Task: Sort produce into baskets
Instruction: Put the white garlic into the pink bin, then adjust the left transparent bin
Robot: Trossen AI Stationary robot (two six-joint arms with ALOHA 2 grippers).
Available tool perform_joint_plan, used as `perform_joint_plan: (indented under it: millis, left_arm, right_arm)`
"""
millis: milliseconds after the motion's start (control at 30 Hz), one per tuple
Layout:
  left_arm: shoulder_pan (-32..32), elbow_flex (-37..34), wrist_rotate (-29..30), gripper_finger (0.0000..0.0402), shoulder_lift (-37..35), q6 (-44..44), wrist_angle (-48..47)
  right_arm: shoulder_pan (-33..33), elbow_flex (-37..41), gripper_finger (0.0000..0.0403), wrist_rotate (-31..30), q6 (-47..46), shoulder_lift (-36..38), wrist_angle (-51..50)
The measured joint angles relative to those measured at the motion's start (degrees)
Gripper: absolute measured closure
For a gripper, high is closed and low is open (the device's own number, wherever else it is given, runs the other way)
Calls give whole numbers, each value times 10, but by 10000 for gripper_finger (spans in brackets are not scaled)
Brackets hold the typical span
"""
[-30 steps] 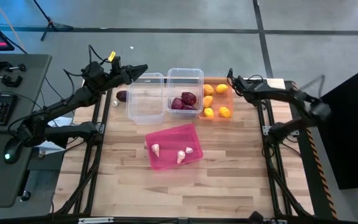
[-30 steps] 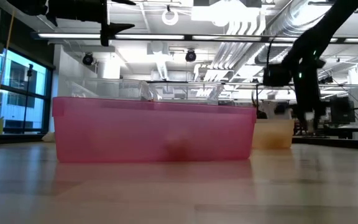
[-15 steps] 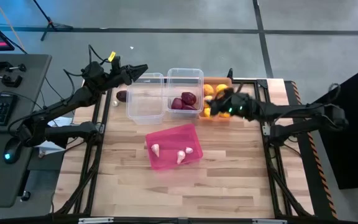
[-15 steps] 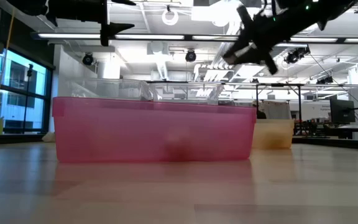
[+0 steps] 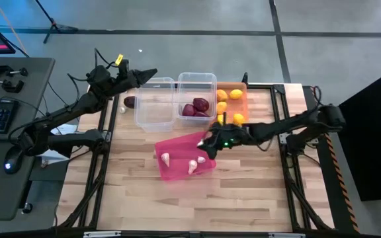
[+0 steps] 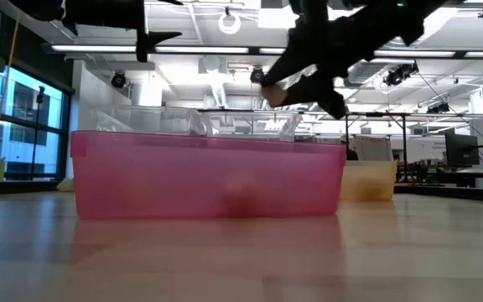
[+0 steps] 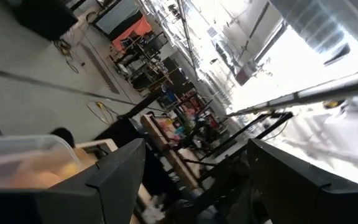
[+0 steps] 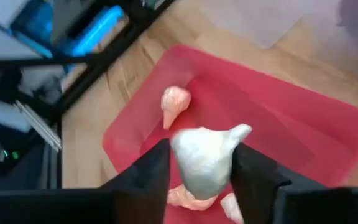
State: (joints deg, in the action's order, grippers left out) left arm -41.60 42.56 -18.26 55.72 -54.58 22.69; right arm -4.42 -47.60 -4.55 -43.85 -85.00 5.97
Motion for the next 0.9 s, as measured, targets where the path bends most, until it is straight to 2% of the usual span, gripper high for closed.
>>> perform_joint_plan:
  millis: [100,200,367,433,500,600,667,767,900]
  left_arm:
    - [0,0,0,134,0,-36,4]
    - [0,0,0,134,0,-54,11]
    - [-2,13,-7,134,1,-107,-1]
    - [-12,67,-29,135,7,-74,-73]
    - [-27,150,-38,135,22,24,-215]
    - [-54,279,37,135,75,188,-457]
    - [-76,336,114,135,118,258,-570]
    - [-122,362,190,135,169,291,-651]
    - [-180,333,233,135,222,278,-711]
  right_arm:
    - [13,-56,210,53,34,-36,-47]
    - [26,-111,173,79,84,-65,-110]
    - [62,-185,147,99,187,-70,-187]
    - [81,-199,147,92,206,-60,-207]
    - [102,-203,146,91,217,-49,-212]
    - [133,-203,146,90,219,-33,-219]
    - [150,-203,146,90,218,-28,-230]
    - [166,-203,146,92,211,-27,-241]
    - [168,-203,146,93,198,-27,-261]
